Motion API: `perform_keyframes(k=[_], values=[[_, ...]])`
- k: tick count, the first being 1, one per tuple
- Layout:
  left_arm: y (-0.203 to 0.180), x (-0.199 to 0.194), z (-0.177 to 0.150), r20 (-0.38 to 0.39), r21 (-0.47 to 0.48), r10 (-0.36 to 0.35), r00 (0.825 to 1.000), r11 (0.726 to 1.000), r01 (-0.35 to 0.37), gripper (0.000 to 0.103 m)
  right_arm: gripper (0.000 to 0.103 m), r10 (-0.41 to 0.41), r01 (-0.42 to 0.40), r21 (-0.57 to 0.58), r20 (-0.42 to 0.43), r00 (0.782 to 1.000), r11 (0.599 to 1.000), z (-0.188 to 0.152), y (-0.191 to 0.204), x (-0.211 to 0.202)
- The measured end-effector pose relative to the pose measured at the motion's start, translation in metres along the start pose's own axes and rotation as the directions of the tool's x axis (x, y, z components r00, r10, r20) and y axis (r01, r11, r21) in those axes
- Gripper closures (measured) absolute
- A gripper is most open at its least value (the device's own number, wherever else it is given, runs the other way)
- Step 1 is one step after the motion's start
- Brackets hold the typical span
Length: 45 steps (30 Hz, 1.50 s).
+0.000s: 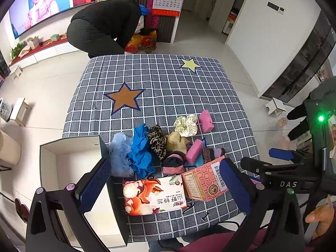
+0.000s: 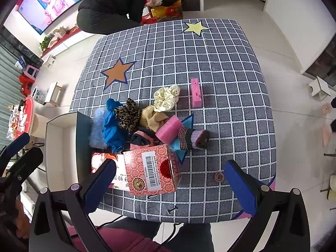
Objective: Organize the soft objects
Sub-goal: 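Move both tools toward the pile of soft items on the mat, then grasp the pink foam sponge with the right tool while the left grasps the blue cloth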
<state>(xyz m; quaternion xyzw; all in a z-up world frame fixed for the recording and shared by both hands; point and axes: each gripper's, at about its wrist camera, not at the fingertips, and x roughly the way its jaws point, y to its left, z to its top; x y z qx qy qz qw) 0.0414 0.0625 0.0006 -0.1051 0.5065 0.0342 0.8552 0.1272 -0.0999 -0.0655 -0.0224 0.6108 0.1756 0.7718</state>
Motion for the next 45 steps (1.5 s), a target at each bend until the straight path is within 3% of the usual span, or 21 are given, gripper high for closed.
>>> perform_keyframes(k=[14,25,30,38,45], values=[[0.03,0.038,0.012,-0.097,-0.004,-0.032,0.995,0.999,0.032,0.0,0.0,-0.059,0.067,0.121,-0.066,0.996,0.99,-0.014,-0.013,0.014],[0.043,0.073,0.029,-0.17,0.034,-0.048,0.984,0.998,0.055,0.0,0.0,-0.109,0.134,0.28,-0.102,0.989,0.951,-0.017,-0.049,0.017],[0.053,0.099,0.039,-0.208,0.053,-0.017,0.978,0.998,0.029,0.0,0.0,-0.122,0.164,0.322,-0.146,0.982,0.932,-0.015,-0.063,0.027],[0.054,0.153,0.043,-0.272,0.07,0.072,0.96,0.996,-0.055,0.0,0.0,-0.12,0.173,0.272,-0.2,0.972,0.947,0.009,-0.076,0.062],[0.047,0.19,0.023,-0.351,0.195,0.187,0.917,0.973,-0.124,0.0,0.0,-0.135,0.173,0.137,-0.252,0.958,0.975,0.046,-0.075,0.099]])
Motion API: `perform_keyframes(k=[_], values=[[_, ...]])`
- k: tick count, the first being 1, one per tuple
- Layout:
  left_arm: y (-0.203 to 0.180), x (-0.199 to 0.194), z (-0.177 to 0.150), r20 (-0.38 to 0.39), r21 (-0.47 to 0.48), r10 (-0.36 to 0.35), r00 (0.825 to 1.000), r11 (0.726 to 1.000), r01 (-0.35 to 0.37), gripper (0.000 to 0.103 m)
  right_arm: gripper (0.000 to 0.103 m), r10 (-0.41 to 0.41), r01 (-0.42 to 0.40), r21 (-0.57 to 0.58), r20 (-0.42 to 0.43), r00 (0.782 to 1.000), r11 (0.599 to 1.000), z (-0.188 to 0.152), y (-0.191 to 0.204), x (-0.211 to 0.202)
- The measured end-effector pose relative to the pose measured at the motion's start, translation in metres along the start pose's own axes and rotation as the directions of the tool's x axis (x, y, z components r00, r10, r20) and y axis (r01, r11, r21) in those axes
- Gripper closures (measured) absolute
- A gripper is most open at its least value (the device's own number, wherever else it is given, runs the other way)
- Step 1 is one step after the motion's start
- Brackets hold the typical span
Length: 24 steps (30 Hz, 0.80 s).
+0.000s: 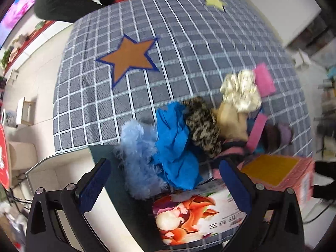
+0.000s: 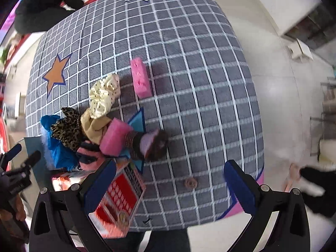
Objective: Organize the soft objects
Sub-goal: 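Grasp the pink foam sponge with the right tool while the left grasps the blue cloth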
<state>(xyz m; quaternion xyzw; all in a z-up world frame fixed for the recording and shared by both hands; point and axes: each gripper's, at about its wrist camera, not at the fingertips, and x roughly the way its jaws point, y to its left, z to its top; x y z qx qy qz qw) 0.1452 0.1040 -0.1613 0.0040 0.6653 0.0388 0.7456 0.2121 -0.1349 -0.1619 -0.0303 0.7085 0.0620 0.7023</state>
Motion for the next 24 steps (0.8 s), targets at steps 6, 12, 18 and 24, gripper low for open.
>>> perform_keyframes(k=[6,12,18,24], values=[[-0.01,0.031,0.001,-0.082,0.061,0.045,0.996,0.997,-0.04,0.0,0.0,-0.03,0.021,-0.102,-0.081,0.996,0.995,0.034,0.01,0.037],[-0.004,0.05,0.025,-0.088,0.032,0.118,0.989,0.993,-0.116,0.0,0.0,-0.091,0.071,-0.172,-0.112,0.99,0.983,0.071,0.027,0.082],[0.024,0.066,0.065,-0.072,-0.018,0.192,0.979,0.981,-0.194,0.0,0.0,-0.156,0.124,-0.208,-0.144,0.977,0.97,0.099,0.034,0.13],[0.085,0.023,0.121,0.032,-0.176,0.276,0.961,0.948,-0.267,0.0,0.0,-0.213,0.205,-0.087,-0.099,0.972,0.975,0.132,-0.011,0.128]])
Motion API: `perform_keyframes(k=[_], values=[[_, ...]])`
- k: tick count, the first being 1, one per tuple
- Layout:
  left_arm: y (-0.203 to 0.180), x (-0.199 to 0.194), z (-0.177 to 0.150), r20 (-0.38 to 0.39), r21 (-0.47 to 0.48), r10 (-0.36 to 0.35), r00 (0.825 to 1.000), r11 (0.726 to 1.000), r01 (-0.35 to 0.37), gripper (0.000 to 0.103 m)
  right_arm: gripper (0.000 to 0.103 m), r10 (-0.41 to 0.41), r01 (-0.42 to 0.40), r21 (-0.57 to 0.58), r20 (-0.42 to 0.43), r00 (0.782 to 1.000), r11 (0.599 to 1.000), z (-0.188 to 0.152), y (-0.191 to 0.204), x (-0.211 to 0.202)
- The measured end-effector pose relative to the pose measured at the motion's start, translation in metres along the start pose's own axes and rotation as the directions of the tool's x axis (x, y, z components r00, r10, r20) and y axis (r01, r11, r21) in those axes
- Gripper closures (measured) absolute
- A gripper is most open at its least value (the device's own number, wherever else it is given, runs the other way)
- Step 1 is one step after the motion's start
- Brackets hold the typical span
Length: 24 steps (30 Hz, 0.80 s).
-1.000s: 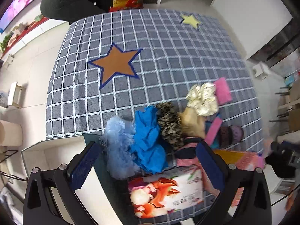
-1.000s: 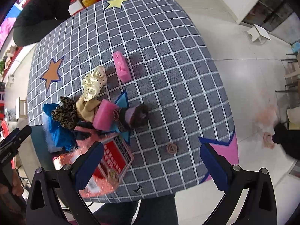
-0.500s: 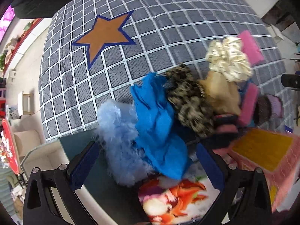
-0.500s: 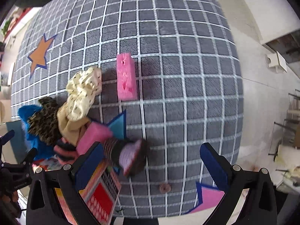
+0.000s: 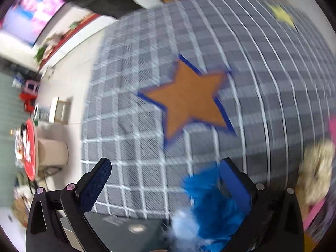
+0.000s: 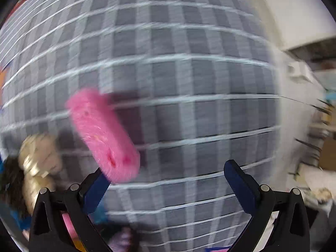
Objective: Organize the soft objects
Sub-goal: 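Grasp the pink foam sponge with the right tool while the left grasps the blue cloth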
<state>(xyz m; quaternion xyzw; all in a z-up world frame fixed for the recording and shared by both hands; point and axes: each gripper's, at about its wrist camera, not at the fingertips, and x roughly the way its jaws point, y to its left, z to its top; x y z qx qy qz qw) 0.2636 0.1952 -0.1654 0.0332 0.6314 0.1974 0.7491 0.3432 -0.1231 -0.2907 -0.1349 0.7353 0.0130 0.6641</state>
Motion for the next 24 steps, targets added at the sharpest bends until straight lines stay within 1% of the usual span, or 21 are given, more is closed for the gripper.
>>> perform_keyframes(k=[1,4,6,8,9,10,12,14,16,18,20,21,22,24], values=[[0.01,-0.009,0.006,0.004,-0.026,-0.02,1.0,0.999,0.02,0.0,0.0,-0.001,0.001,0.021,0.005,1.0,1.0,0.002,-0.009,-0.002],[0.023,-0.029,0.007,0.014,-0.033,-0.051,0.999,0.998,0.051,0.0,0.0,0.09,-0.091,0.064,0.015,0.996,0.994,0.003,-0.033,-0.011],[0.024,-0.036,0.0,-0.017,-0.018,-0.082,0.996,0.996,0.082,0.0,0.0,0.122,-0.124,0.066,0.028,0.992,0.99,-0.001,-0.04,-0.016],[0.023,-0.037,-0.011,-0.055,-0.014,-0.125,0.991,0.992,0.125,0.0,0.0,0.148,-0.15,0.058,0.051,0.988,0.987,-0.001,-0.047,-0.023],[0.019,-0.036,-0.018,-0.08,-0.014,-0.145,0.986,0.989,0.144,0.0,0.0,0.15,-0.153,0.046,0.061,0.987,0.987,-0.001,-0.047,-0.028],[0.015,-0.035,-0.022,-0.097,-0.012,-0.153,0.983,0.988,0.153,0.0,0.0,0.144,-0.147,0.031,0.067,0.987,0.989,0.002,-0.039,-0.032],[0.002,-0.025,-0.026,-0.127,-0.003,-0.155,0.98,0.988,0.156,0.0,0.0,0.124,-0.124,-0.004,0.079,0.989,0.992,0.012,-0.021,-0.039],[-0.005,-0.02,-0.029,-0.158,-0.005,-0.169,0.973,0.985,0.171,0.0,0.0,0.122,-0.121,-0.016,0.089,0.989,0.993,0.019,-0.011,-0.044],[-0.006,-0.01,-0.032,-0.181,-0.021,-0.188,0.965,0.982,0.187,0.0,0.0,0.148,-0.151,0.022,0.083,0.985,0.988,0.03,-0.004,-0.048],[-0.007,-0.006,-0.033,-0.207,-0.051,-0.215,0.954,0.977,0.209,0.0,0.0,0.208,-0.215,0.107,0.075,0.975,0.971,0.043,-0.011,-0.047],[-0.008,-0.001,-0.033,-0.227,-0.07,-0.239,0.944,0.971,0.229,0.0,0.0,0.251,-0.26,0.128,0.082,0.964,0.957,0.057,-0.014,-0.047],[-0.011,0.002,-0.034,-0.236,-0.074,-0.245,0.94,0.969,0.234,0.0,0.0,0.252,-0.258,0.1,0.076,0.965,0.961,0.063,-0.01,-0.047],[-0.013,0.006,-0.035,-0.241,-0.073,-0.248,0.938,0.969,0.238,0.0,0.0,0.232,-0.236,0.049,0.075,0.97,0.971,0.072,-0.005,-0.047],[-0.016,0.016,-0.036,-0.246,-0.06,-0.243,0.938,0.97,0.235,0.0,0.0,0.156,-0.149,-0.08,0.1,0.983,0.986,0.082,0.016,-0.05]])
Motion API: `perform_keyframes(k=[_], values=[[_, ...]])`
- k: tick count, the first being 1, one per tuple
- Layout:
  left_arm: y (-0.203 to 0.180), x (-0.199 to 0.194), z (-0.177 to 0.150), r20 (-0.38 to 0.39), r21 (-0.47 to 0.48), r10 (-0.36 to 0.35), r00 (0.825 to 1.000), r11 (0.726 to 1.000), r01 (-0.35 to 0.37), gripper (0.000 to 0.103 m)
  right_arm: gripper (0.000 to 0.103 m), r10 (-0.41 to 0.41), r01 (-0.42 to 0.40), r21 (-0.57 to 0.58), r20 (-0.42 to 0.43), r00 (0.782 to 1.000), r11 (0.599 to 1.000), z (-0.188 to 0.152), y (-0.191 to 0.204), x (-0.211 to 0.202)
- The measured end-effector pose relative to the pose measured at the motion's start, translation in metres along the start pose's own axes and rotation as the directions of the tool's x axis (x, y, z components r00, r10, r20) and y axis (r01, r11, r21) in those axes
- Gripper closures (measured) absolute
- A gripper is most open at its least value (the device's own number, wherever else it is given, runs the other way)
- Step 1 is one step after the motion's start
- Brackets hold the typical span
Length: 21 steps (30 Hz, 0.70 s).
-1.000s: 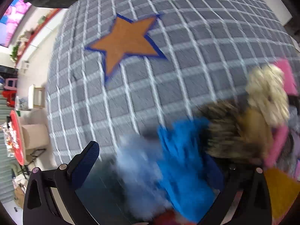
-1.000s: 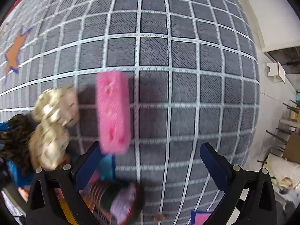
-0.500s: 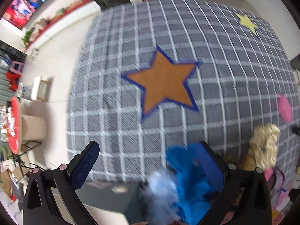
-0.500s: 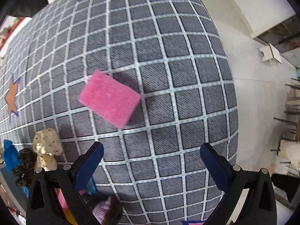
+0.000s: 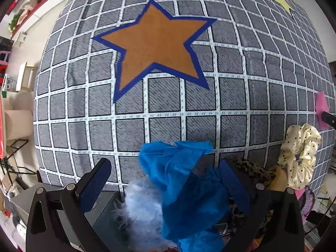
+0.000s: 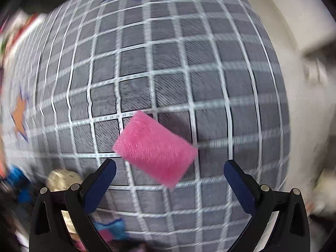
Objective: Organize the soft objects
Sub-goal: 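Grasp the pink foam sponge with the right tool while the left grasps the blue cloth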
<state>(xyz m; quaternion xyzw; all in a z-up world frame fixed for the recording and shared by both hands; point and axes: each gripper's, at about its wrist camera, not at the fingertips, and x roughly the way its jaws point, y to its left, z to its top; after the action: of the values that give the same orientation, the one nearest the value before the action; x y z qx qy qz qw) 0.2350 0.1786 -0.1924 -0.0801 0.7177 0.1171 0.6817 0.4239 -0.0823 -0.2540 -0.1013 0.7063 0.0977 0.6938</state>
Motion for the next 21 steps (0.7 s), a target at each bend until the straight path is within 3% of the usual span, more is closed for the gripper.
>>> perform_keyframes(k=[2,5,11,14,15,19,21], values=[[0.0,0.01,0.007,-0.004,0.011,0.009,1.0,1.0,-0.009,0.0,0.0,-0.045,0.046,-0.098,0.013,0.999,0.994,0.007,0.013,0.002],[-0.008,0.028,0.015,-0.018,0.017,0.008,1.0,1.0,-0.008,0.0,0.0,-0.053,0.051,-0.156,-0.01,0.999,0.986,0.021,0.025,0.014],[-0.031,0.065,0.026,-0.038,0.021,0.017,0.999,1.0,-0.016,0.0,0.0,0.043,-0.04,-0.194,0.011,0.999,0.98,0.042,0.023,0.018],[-0.037,0.079,0.027,-0.037,-0.009,-0.018,0.999,1.0,0.018,0.0,0.0,0.048,-0.042,-0.216,0.025,0.999,0.975,0.033,0.001,0.019],[-0.036,0.08,0.025,-0.042,-0.019,-0.029,0.999,0.999,0.028,0.0,0.0,0.049,-0.043,-0.217,0.026,0.998,0.975,0.014,-0.006,0.016],[-0.021,0.094,0.03,-0.098,-0.076,-0.08,0.992,0.994,0.073,0.0,0.0,0.043,-0.043,-0.23,-0.008,0.999,0.972,-0.02,0.006,0.031],[-0.019,0.099,0.03,-0.117,-0.099,-0.091,0.989,0.992,0.08,0.004,0.009,0.036,-0.039,-0.262,-0.016,0.999,0.964,-0.03,0.015,0.03]])
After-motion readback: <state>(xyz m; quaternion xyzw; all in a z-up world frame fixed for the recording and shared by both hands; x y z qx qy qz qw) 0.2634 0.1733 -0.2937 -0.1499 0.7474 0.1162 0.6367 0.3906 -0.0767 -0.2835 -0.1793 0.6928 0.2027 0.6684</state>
